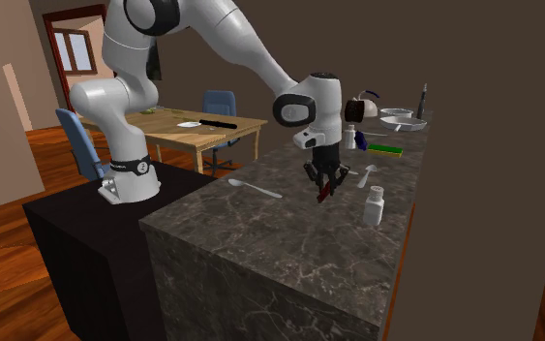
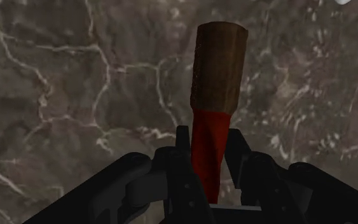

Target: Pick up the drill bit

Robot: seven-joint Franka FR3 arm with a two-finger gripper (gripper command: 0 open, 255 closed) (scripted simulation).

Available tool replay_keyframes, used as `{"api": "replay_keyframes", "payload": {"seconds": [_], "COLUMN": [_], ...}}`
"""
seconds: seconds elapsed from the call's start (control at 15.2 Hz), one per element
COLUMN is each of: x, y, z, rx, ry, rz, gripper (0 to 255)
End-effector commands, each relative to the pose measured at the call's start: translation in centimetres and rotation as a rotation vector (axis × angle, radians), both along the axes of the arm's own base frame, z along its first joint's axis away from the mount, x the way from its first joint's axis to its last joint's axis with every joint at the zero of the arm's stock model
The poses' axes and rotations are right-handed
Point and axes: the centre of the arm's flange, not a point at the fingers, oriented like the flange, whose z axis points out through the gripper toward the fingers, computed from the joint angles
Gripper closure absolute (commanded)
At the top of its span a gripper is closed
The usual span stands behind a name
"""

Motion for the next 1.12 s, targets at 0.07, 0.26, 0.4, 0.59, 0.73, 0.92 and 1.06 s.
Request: {"api": "replay_keyframes", "payload": {"seconds": [0.07,0.26,0.4,0.59,0.73,0.92,1.06], "x": [0.0,0.0,0.0,0.0,0.0,0.0,0.0], "y": [0.0,0.0,0.0,0.0,0.0,0.0,0.0], "z": [1.1,2.7,3.7,5.3,6.3,7.9,8.0], "rx": [0.000,0.000,0.000,0.000,0.000,0.000,0.000], "ry": [0.001,0.001,0.001,0.001,0.001,0.001,0.001], "rz": [0.001,0.001,0.001,0.001,0.001,0.001,0.001], "gripper": [255,255,255,255,255,255,255]}}
